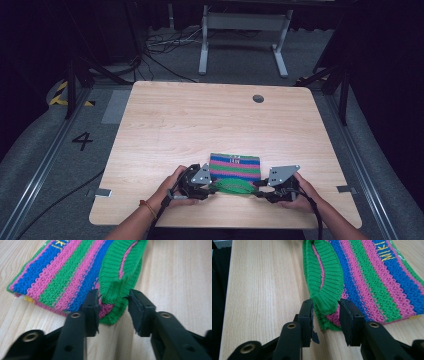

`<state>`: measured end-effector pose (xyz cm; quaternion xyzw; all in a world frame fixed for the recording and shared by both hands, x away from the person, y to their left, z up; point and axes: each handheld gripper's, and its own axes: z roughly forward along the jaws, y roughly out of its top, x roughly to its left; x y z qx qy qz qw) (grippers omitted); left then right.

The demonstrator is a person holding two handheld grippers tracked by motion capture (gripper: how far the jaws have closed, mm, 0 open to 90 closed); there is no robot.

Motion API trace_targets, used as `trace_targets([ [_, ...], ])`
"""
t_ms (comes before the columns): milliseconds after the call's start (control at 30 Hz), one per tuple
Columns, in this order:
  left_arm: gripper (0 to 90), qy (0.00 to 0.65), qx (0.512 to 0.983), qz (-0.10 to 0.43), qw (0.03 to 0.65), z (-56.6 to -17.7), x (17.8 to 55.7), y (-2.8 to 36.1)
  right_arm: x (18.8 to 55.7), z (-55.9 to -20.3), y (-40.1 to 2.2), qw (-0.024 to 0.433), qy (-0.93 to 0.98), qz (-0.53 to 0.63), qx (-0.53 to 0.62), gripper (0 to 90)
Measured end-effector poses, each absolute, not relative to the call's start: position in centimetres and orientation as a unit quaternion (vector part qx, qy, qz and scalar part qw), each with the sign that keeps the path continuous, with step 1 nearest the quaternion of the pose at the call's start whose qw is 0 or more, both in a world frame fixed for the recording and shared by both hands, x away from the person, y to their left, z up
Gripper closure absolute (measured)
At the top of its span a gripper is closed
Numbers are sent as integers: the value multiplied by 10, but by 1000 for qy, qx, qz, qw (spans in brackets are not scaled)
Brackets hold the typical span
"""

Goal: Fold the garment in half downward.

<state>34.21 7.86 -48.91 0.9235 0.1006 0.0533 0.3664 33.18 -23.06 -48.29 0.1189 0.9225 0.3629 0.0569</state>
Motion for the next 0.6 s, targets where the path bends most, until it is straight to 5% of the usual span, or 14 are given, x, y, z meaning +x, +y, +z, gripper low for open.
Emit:
trace_targets([
  [133, 420, 108, 917, 51, 380, -486, 341, 79, 330, -478, -232, 65, 919, 368, 128, 585],
  [233, 399, 120, 906, 56, 402, -481, 342, 81, 330, -474, -234, 70, 914, 378, 133, 643],
  [433, 683, 109, 906, 58, 404, -474, 342, 83, 327, -471, -231, 70, 915, 376, 127, 763],
  [600, 667, 110, 911, 65, 392, -472, 342, 84, 325, -471, -227, 79, 914, 374, 136, 690],
])
